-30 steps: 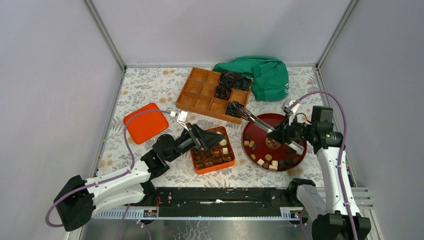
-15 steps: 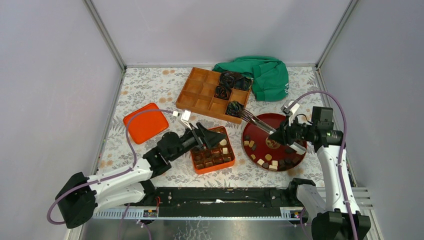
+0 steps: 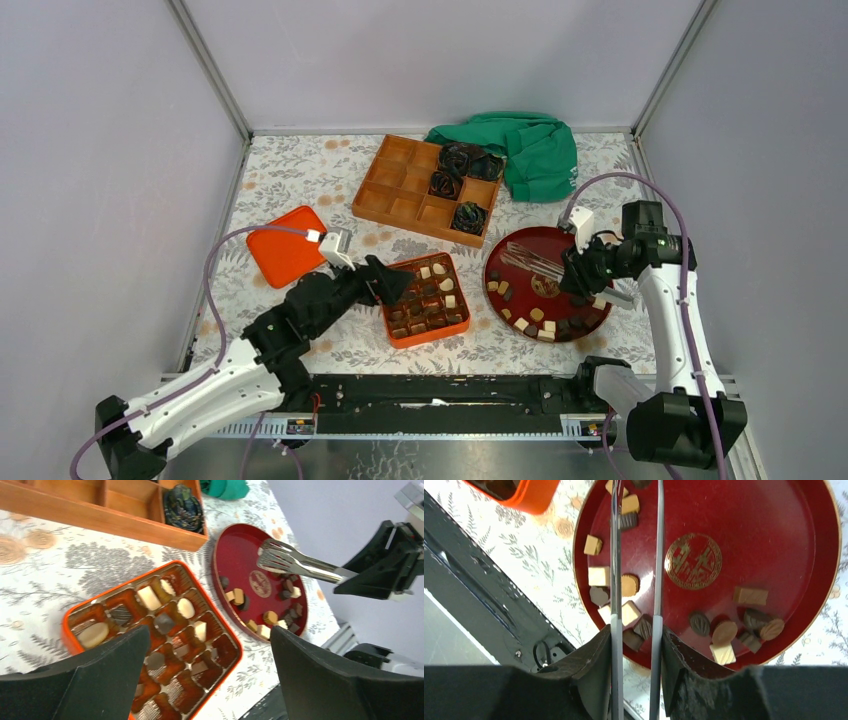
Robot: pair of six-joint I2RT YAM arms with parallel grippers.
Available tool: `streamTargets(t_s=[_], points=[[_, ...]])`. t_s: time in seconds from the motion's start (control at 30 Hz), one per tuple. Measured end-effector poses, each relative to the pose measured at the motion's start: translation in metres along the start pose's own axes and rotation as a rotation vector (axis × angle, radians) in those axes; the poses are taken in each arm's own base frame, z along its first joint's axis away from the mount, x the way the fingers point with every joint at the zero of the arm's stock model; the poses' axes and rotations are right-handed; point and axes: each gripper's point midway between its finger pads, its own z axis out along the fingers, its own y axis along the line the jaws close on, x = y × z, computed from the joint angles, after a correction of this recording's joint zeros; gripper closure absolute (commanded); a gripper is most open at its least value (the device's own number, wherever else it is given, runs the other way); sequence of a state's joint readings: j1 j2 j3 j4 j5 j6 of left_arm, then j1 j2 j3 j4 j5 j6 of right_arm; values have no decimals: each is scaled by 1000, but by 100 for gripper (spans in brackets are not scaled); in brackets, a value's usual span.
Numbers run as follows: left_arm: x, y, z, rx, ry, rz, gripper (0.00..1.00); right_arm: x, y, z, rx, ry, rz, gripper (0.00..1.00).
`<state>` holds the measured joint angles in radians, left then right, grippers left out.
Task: Pack the chocolate
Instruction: Pick up the fake chocolate from the plate.
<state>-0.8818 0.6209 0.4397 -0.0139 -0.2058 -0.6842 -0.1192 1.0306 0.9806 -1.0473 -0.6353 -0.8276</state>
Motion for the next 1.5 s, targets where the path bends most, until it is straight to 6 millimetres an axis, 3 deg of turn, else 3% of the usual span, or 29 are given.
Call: streamTargets(t_s=[0.2, 0.6, 1.1, 1.5], points=[[8, 20, -10, -80, 35, 54, 1, 23, 1, -4, 7, 113, 4, 57], [22, 29, -10, -105, 99, 96, 1, 59, -19, -23, 134, 305, 29, 55], [19, 24, -13, -73, 92, 123, 1, 76, -45, -57, 283, 399, 146, 53], [19, 23, -13, -61, 97, 141, 1, 90, -46, -67, 316, 439, 229, 51]])
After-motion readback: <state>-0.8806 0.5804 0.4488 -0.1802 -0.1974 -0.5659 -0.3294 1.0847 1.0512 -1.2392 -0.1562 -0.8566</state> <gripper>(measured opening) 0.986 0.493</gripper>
